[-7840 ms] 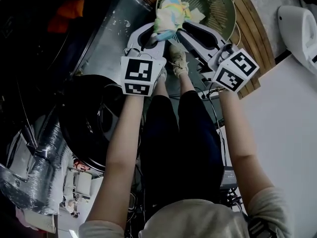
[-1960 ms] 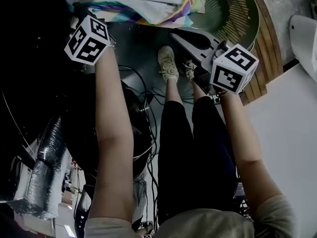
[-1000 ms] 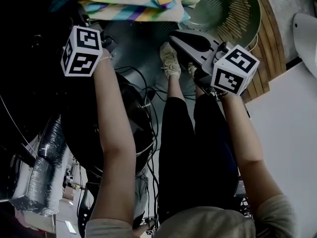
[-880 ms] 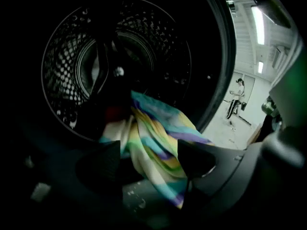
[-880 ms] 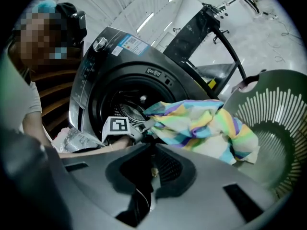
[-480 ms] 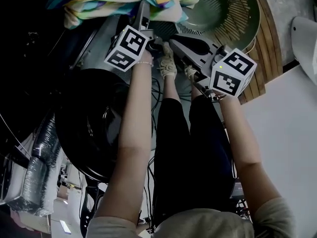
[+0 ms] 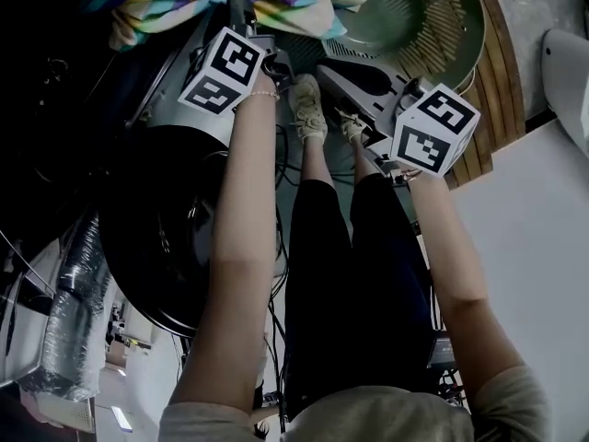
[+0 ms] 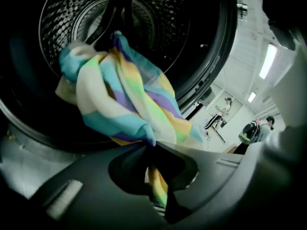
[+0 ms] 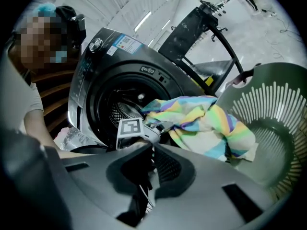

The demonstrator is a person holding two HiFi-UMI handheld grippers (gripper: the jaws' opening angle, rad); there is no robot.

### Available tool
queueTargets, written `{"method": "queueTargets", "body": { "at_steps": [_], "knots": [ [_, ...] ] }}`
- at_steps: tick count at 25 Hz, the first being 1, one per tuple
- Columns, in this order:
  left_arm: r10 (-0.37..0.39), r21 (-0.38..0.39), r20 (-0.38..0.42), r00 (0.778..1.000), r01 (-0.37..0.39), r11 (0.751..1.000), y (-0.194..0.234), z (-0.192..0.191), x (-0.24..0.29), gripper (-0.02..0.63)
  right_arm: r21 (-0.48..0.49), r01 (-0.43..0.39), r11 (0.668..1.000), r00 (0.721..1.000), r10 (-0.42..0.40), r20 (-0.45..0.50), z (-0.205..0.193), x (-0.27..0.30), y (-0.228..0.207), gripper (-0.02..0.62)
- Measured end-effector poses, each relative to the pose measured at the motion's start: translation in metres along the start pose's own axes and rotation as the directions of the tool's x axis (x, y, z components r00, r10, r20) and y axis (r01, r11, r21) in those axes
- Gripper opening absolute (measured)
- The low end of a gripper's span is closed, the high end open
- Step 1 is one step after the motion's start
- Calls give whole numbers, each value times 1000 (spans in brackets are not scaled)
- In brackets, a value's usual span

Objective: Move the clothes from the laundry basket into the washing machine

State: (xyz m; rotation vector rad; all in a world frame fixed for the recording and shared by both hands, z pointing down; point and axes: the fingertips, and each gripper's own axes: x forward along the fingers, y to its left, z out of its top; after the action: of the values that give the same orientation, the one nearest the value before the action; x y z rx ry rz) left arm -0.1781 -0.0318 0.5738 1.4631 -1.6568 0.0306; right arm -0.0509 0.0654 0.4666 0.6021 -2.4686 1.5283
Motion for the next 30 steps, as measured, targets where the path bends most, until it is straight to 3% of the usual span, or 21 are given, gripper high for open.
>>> {"method": "queueTargets", "body": {
  "at_steps": [5,8,14,19,22,24,26,30],
  "knots": [
    [-12,189,122,992,-12,982,-8,61,-18,26,-7,-7,1000,1000,7,0,4,2,7,17],
    [25,237,166,986,-65,969,4,88,-22,26,-14,-7,1000,1000,7,-3,5,4,12,17],
    [93,360,271,958,-190,913,24,144,-36,25,-21,-16,1000,1000,16,-7,12,7,20,17],
    [173,292,414,894,-311,905,47,197,-60,23,-32,-11,999,1000,11,9,21,5,22,17],
    [223,271,464,857,-377,886,62,215,-64,23,-33,-17,999,1000,18,8,20,7,23,17],
    [230,278,448,864,-379,883,68,213,-54,25,-34,-37,999,999,37,2,17,10,25,17],
    [249,237,399,882,-362,901,77,202,-42,32,-37,-56,998,998,55,-14,12,13,29,17],
    [267,112,351,897,-324,940,85,185,-43,161,-87,-47,995,998,43,-47,9,16,35,17]
  ]
}}
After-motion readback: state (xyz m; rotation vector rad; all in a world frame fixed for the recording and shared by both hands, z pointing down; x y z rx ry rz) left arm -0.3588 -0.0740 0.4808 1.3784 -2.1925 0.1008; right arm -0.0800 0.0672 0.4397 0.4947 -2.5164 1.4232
